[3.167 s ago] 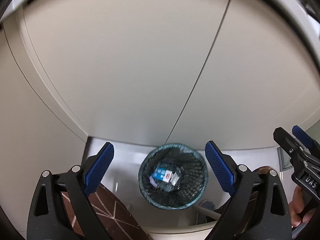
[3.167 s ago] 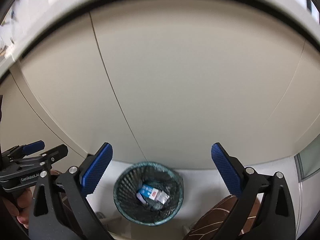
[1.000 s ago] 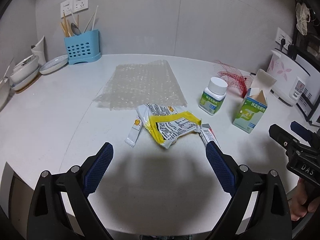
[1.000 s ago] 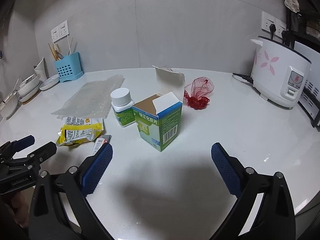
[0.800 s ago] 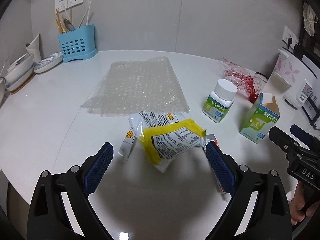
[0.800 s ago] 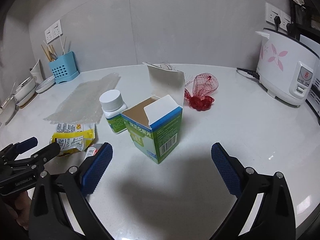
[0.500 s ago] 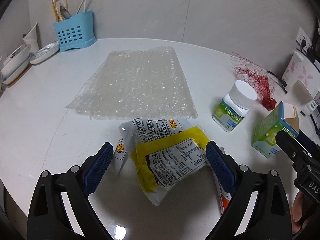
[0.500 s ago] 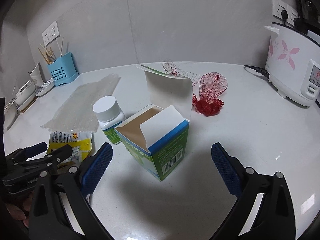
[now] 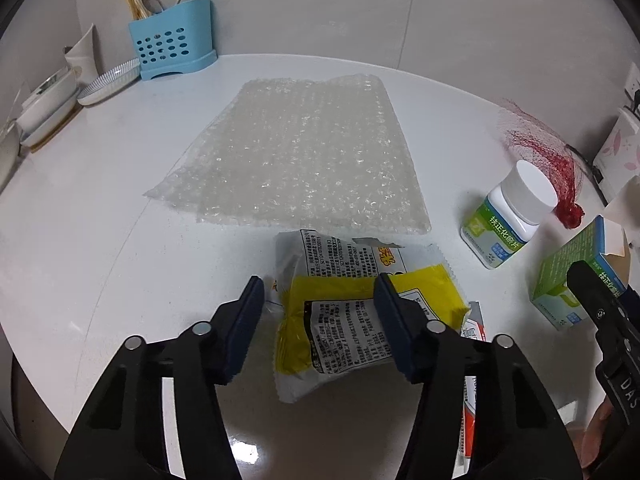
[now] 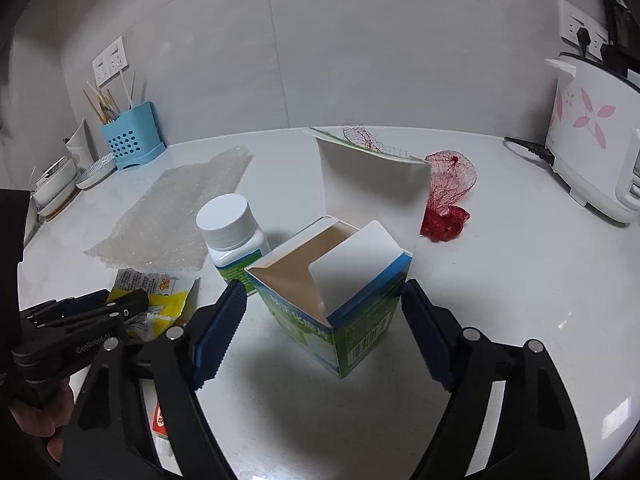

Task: Collect trash
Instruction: 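Grasp the yellow snack wrapper with the left gripper while the right gripper grasps the green medicine box, then lift the yellow wrapper and medicine box and carry both down over the wastebasket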

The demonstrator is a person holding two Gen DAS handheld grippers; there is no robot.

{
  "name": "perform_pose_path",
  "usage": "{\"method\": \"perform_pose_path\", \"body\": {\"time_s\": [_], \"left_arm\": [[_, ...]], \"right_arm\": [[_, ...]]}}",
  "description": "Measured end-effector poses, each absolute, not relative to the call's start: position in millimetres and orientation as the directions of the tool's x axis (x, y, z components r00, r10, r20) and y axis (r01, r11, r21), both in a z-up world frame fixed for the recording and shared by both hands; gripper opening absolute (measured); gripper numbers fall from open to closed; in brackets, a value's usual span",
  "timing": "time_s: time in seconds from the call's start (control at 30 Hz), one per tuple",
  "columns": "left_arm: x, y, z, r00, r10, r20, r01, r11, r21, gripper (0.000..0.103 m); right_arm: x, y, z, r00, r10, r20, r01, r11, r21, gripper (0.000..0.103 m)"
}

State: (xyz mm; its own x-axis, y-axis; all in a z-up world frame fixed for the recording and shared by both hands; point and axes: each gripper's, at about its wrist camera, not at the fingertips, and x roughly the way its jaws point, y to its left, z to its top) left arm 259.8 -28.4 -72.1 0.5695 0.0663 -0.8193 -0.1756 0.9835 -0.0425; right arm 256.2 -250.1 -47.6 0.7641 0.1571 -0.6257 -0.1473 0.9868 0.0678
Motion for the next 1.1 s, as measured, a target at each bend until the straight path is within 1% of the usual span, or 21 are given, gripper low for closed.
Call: {"method": "perform_pose_path", "body": {"time_s": [0.07,0.1,0.13,0.17,0.3,0.4,0.57,1.1], "left_arm": [[259,-29,-72,0.569,0.069,-0.819,-0.175,0.984,-0.039,0.040],[258,-28,-72,0.569,0.070,-0.819,-0.179,0.983,-0.040,0.037],[258,-27,-71,0.572,0.069,-0.818,-0.182,0.982,-0.044,0.027],[257,-26,-70,0.574,0.065,-0.816,-0.181,0.982,-0.050,0.020],[254,-25,-70,0.584,0.058,-0.809,-0.172,0.984,-0.053,0.014],[251,-24,-70,0.593,0.052,-0.804,-0.167,0.984,-0.059,0.011],[246,-24,-65,0.609,0.048,-0.792,-0.157,0.986,-0.062,0.010],[219,-19,-51,0.641,0.039,-0.766,-0.146,0.987,-0.072,0.008]], "right_arm": [[256,-248,-48,0.765,0.148,-0.627,-0.147,0.988,0.054,0.068],[256,-247,-48,0.767,0.143,-0.626,-0.145,0.988,0.048,0.067],[256,-246,-48,0.769,0.140,-0.624,-0.145,0.988,0.044,0.067],[255,-245,-48,0.771,0.137,-0.622,-0.144,0.989,0.039,0.065],[252,-244,-48,0.779,0.129,-0.613,-0.141,0.990,0.029,0.059],[250,-242,-47,0.786,0.120,-0.607,-0.139,0.990,0.016,0.057],[247,-241,-46,0.791,0.114,-0.602,-0.132,0.991,0.016,0.054],[219,-246,-27,0.810,0.113,-0.576,-0.124,0.992,0.020,0.054]]}}
